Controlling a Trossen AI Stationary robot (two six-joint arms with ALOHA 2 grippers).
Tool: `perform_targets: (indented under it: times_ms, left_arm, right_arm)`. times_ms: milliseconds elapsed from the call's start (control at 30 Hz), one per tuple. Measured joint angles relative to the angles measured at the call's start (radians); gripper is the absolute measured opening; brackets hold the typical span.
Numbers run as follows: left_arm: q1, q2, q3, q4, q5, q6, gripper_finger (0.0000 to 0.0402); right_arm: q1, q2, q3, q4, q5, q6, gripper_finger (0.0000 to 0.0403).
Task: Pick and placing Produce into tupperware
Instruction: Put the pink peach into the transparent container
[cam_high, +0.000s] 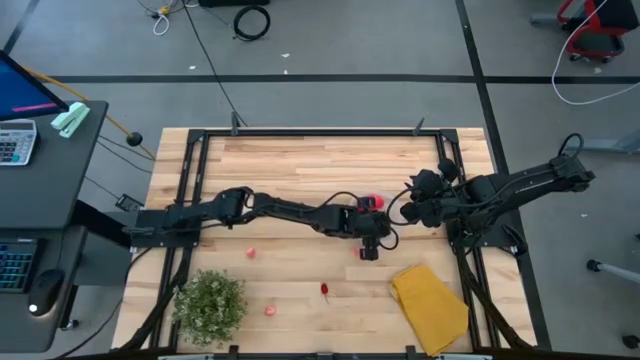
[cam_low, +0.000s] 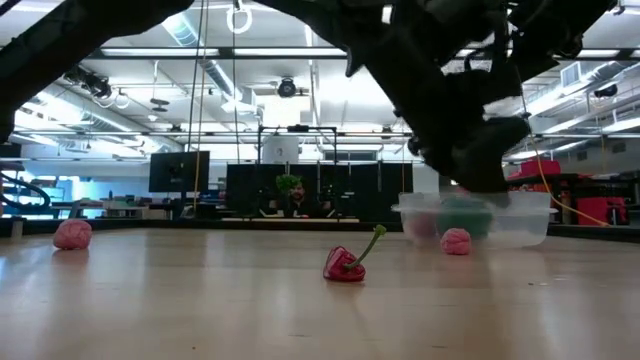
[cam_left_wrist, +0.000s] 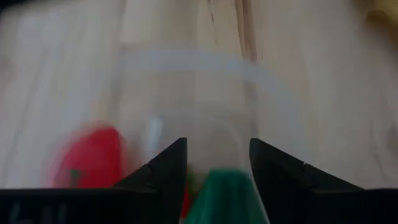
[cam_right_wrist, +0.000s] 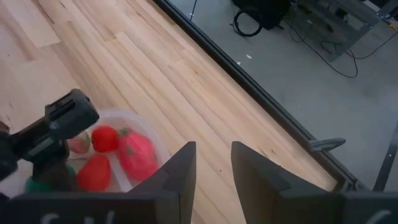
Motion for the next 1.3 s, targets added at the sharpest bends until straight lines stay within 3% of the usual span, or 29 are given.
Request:
perform_targets:
  times_ms: [267, 467, 567, 733, 867, 967, 1033, 1133, 1300]
  left_arm:
    - [-0.003, -0.028, 0.002, -0.017, -0.069, 0.038, 0.0221]
    - [-0.011, -0.086, 0.059, -0.135, -0.116, 0.038, 0.0217]
    - [-0.026, -0.098, 0.124, -0.28, -0.131, 0.034, 0.0206]
    - [-0.056, -0.104, 0.27, -0.665, -0.147, -0.079, 0.0189]
    - [-0.078, -0.168, 0.23, -0.898, -0.223, -0.294, 0.0175]
    - [-0.085, -0.224, 0.234, -1.148, -0.306, -0.495, 0.0162]
    - [-0.087, -0.268, 0.211, -1.129, -0.337, -0.557, 0.0154]
    - [-0.102, -0.35, 0.201, -1.128, -0.339, -0.516, 0.0144]
    - [-0.108, -0.492, 0.193, -1.138, -0.384, -0.532, 0.0127]
  right_arm:
    - [0.0, 0.0, 0.0, 0.0, 0.0, 0.0, 0.011]
    - [0.0, 0.0, 0.0, 0.0, 0.0, 0.0, 0.011]
    - [0.0, 0.0, 0.0, -0.001, -0.001, 0.0, 0.011]
    - [0.0, 0.0, 0.0, -0.001, -0.002, 0.022, 0.011]
    - [0.0, 0.0, 0.0, -0.003, -0.004, 0.033, 0.011]
    - [0.0, 0.0, -0.001, -0.015, -0.073, 0.041, 0.011]
    - [0.0, 0.0, -0.007, -0.013, -0.111, 0.085, 0.011]
    - [-0.002, 0.01, -0.007, -0.015, -0.114, 0.112, 0.011]
    - [-0.027, 0.027, -0.008, -0.013, -0.115, -0.025, 0.011]
